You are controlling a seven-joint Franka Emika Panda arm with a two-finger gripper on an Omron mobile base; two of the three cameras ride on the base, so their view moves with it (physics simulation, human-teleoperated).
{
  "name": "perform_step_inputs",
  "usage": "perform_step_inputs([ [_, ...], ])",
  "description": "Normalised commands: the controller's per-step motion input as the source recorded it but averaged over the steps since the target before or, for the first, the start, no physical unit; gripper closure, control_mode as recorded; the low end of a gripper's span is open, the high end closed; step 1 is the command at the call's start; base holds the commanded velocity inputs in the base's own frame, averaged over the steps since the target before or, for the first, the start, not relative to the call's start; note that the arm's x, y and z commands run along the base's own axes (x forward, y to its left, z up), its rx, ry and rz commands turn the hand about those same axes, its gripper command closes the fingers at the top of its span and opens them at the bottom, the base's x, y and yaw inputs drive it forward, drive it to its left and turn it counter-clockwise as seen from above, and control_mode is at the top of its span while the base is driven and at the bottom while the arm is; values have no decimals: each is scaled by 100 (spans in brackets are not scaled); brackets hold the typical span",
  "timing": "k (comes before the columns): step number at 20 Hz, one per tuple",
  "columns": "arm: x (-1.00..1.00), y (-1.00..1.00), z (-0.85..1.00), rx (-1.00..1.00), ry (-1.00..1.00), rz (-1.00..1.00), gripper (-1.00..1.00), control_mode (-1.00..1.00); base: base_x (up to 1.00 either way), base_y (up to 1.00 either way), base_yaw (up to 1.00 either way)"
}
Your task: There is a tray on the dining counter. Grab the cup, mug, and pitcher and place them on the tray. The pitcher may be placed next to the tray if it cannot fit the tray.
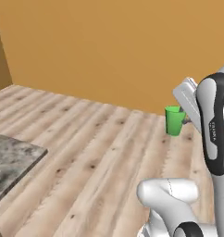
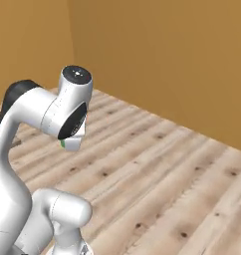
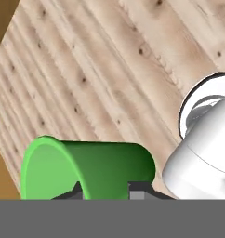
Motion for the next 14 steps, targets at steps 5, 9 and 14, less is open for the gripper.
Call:
perform_step_inputs([
  [5, 0, 0, 0, 0, 0, 0, 100, 100, 0, -18, 87],
  [9, 0, 0, 0, 0, 0, 0, 100, 100, 0, -26, 83],
  [14, 0, 0, 0, 0, 0, 0, 100, 100, 8, -31, 80],
])
